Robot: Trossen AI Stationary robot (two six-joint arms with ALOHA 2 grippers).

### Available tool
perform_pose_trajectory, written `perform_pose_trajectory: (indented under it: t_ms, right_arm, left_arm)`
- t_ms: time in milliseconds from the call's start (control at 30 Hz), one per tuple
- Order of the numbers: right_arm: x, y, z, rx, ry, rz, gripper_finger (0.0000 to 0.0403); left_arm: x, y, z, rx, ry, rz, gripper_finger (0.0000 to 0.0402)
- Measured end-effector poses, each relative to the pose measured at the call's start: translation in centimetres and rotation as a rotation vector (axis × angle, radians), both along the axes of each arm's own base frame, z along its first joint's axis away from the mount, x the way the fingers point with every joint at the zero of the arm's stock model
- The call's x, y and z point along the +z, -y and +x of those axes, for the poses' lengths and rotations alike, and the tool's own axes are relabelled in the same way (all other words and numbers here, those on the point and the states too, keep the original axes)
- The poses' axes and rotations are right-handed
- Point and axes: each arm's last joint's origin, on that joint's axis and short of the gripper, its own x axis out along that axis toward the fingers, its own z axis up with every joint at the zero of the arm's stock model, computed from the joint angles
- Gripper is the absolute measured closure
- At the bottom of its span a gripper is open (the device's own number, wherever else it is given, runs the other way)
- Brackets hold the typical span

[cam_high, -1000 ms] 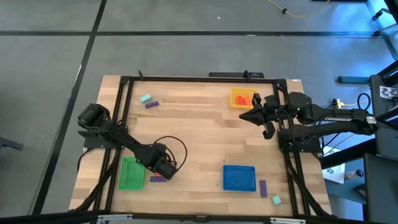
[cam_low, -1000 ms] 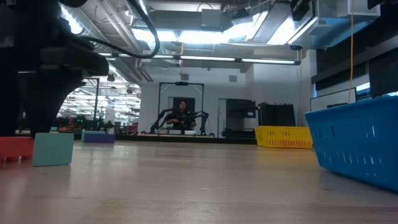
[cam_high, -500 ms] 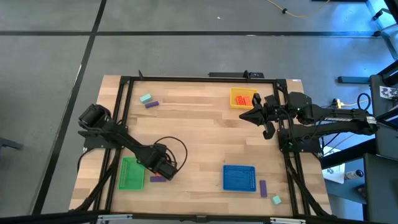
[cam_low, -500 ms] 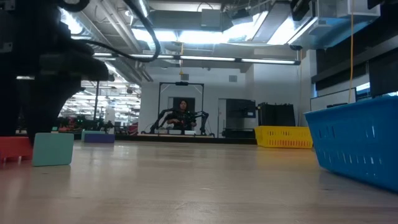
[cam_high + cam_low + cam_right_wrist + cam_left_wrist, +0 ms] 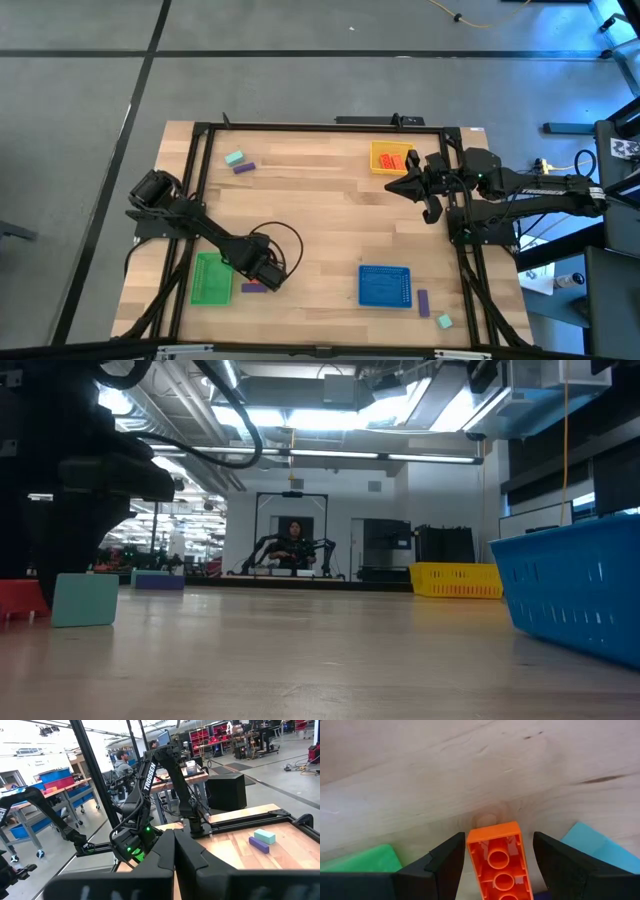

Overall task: Sort & place blocks by color
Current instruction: Put the orange gamepiece into the yellow bin

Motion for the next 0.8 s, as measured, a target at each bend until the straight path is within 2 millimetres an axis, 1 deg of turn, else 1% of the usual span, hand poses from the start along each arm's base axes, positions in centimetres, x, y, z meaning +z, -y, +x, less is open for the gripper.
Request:
perform_pose_trajectory:
  t_ms: [100, 200, 533, 700, 800]
  right_arm:
    - [0.00, 0.00, 0.00, 0.000, 0.000, 0.000, 0.0402]
    - [0.00, 0.00, 0.00, 0.000, 0.000, 0.000, 0.0402]
    - [0.00, 0.00, 0.00, 0.000, 0.000, 0.003, 0.0402]
    - [0.00, 0.00, 0.00, 0.000, 0.000, 0.003, 0.0402]
    - [0.00, 0.00, 0.00, 0.000, 0.000, 0.003, 0.0402]
  left_arm:
    - [0.00, 0.00, 0.00, -0.001, 0.000, 0.000, 0.0177]
    - [0.00, -0.02, 0.01, -0.001, 0.004, 0.008, 0.0189]
    - [0.02, -0.11, -0.03, -0.029, 0.005, 0.029, 0.0270]
    - [0.10, -0.24, -0.14, -0.066, -0.008, 0.040, 0.0274]
    - [0.74, -0.73, -0.61, -0.082, -0.037, 0.060, 0.0274]
